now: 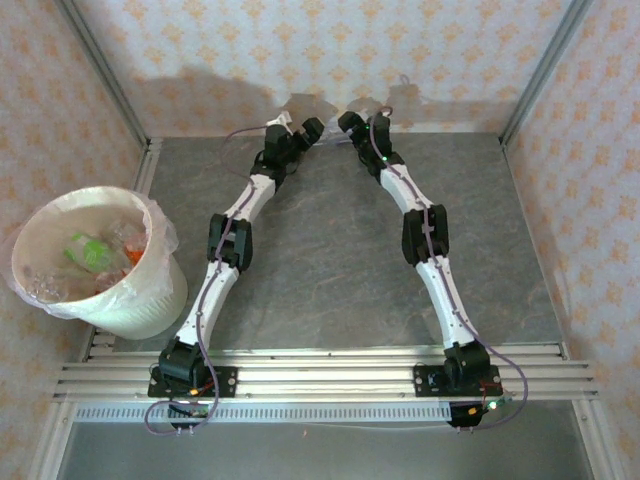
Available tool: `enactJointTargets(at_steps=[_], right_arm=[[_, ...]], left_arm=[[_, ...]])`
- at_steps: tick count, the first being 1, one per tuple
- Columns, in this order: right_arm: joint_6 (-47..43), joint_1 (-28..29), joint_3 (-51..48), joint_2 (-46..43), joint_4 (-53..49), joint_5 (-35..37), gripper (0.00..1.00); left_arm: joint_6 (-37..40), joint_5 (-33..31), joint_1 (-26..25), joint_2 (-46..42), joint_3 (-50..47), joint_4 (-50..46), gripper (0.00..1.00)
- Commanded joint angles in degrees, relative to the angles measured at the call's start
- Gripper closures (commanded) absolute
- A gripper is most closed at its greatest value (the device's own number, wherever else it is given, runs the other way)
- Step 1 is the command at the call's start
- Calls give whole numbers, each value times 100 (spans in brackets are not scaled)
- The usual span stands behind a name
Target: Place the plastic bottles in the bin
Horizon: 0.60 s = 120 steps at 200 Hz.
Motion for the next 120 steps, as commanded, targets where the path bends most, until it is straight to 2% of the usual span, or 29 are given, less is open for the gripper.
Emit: enactJointTargets(at_steps=[1,33,49,58,78,120], right_arm=[[-138,-206,46,-166,-358,139,1],[-57,-394,-325,-529,-774,12,1],[4,-459,-492,-850,-1426,466,1],[113,-478,-637,-1054,-1741,683,1],[333,-480,-881,-1382,-2186,803,1],[821,-469,-878,-1489,-2670,650,1]], left_arm=[[603,917,-32,-794,-215,-640,1],[984,1630,-282,-1264,-617,-1249,6],[1393,1662,-379,-1646,-955,-1893,3],[1576,1644,-434,-2007,-1485,-1946,3],[1743,1695,-570,-2931,-2971,-1371,2],[2290,1366,-679,-4417,-4673,-1381,0]])
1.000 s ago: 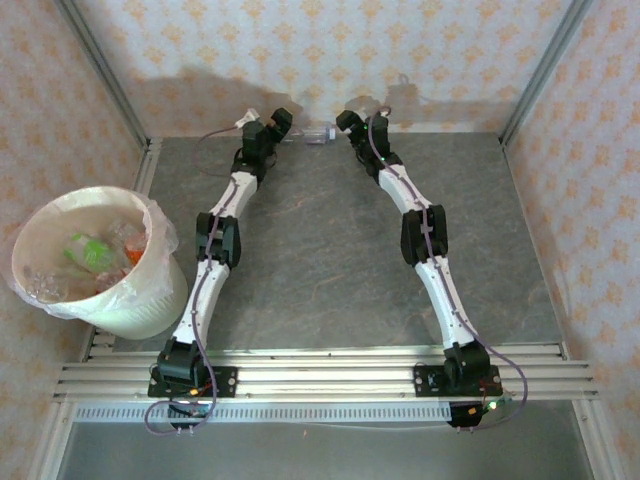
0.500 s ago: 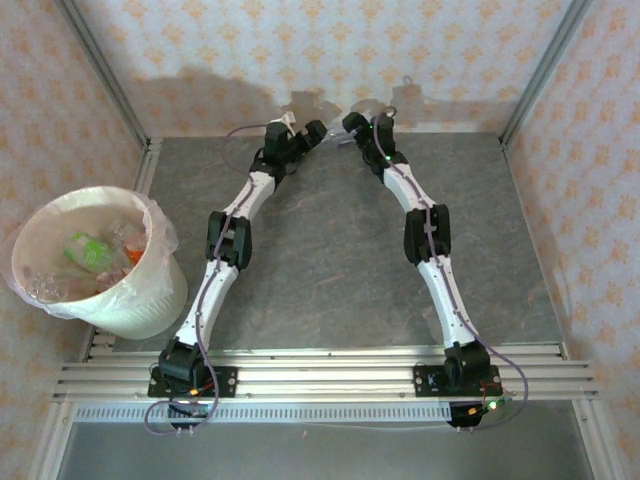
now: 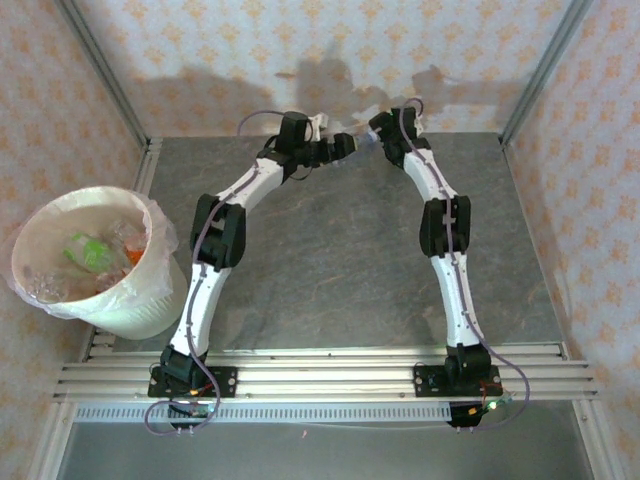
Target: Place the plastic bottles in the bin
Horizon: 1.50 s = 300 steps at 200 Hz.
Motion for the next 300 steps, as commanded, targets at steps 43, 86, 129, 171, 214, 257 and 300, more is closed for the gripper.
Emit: enactJointTargets(at_steps=[43,86,129,171,214,257,300], right_arm=[[278,229,16,-310,-852,229,1],[277,407,-41,-325,-1318,466,1],[155,481,-44,-322,-1770,637,1],[16,480,-23,-325,-1866,555,1],[-134,474,14,-299,-2031,587,10],[-305,481,-378,-407,-2033,814,28],[-809,448,-1556,-1297,-1085,946,45]], left_arm=[[763,-1317,70,-398,-174,-517,0],[259,-826,17,1111,1499,-573,0],[-560,-153,-41,1264,1137,569,0],[-492,375,-248,1326,966,763,0],[-345,627,-457,1215,935,610,0],[-381,728,-549,1031,662,768,0],[-528,762,-503,-48,-706,1586,0]])
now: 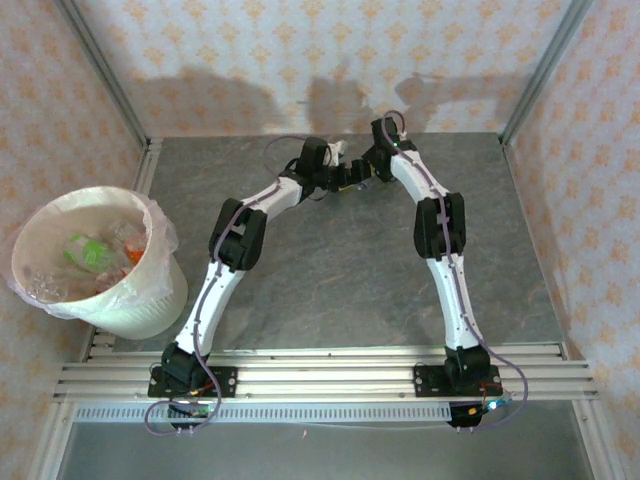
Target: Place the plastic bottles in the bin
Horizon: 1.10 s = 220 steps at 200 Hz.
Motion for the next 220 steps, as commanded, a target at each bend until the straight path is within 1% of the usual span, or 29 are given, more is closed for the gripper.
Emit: enactJointTargets(at_steps=[1,18,27,41,56,74,101,123,152,177,192,208,220], right_arm=[[-435,-23,-502,-680,394,267,45],[-827,-42,-1129,-1225,885,-9,51],[-1041,-46,-1595,-1581,1204,-168,52],[-1243,-51,-2533,-2252,1848,-479,53],[-1293,-76,-3677,-3046,2770,-844,54],[-1354,-117,-4771,-3906,3551,-1420,55],[-1679,-73,-5819,-4950,4157,-2421,56],[-2009,64,-6332,-5660,4274,-2865,56],[-2322,304,-6720,-6311,4417,-3297,57],[-2453,539,-6860,-6650,4647,-3659,58],[-2134,615,-6836,-6738,4813,-3633,58],[-1307,649,-6779,-6701,5207,-3610,57],[-719,687,-6741,-6640,5589,-3742,57]], left_arm=[[-31,232,-69,-1084,-757,728,0],[1,47,-6,-1807,-1652,1050,0],[-12,-48,32,-2191,-2101,1167,0],[-81,-180,97,-2715,-2729,1323,0],[-235,-252,145,-3217,-3336,1534,0],[-461,-426,212,-3782,-3936,1613,0],[-841,-557,244,-4687,-4478,1471,0],[-1062,-694,244,-5370,-4722,1178,0],[-745,-1066,235,-6210,-4596,-23,0],[-729,-1219,184,-6674,-4509,-581,0],[-666,-1149,86,-6932,-4685,-469,0],[-436,-790,-59,-7195,-4995,-87,0],[-31,-647,-173,-7359,-5044,-258,0]])
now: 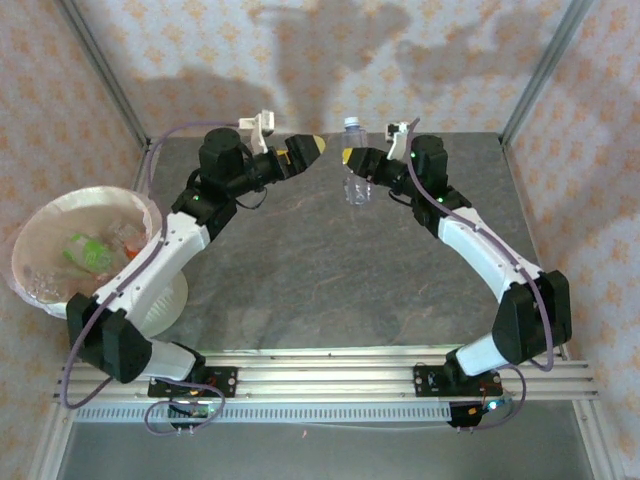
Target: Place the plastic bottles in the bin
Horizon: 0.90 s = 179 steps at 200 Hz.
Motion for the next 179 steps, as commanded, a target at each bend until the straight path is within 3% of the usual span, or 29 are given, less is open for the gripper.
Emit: enactJointTargets(at_steps=[1,22,52,97,179], right_arm=[[1098,49,55,-61,1019,-289,57],[1748,202,52,-66,1750,-306,57],[1985,493,327,-84,2045,-350,56],[2400,751,447,-45,2491,-344,54],[2955,797,735,230,3039,-442,53]], left_arm=[[680,320,-226,-278,-232,-197,0],[890,108,-286,-451,-437,-205,0],[313,905,-285,-151,-458,941,0],[-383,1608,-294,150,-390,2274,9],[-496,1817,-329,168,-528,2499,42]])
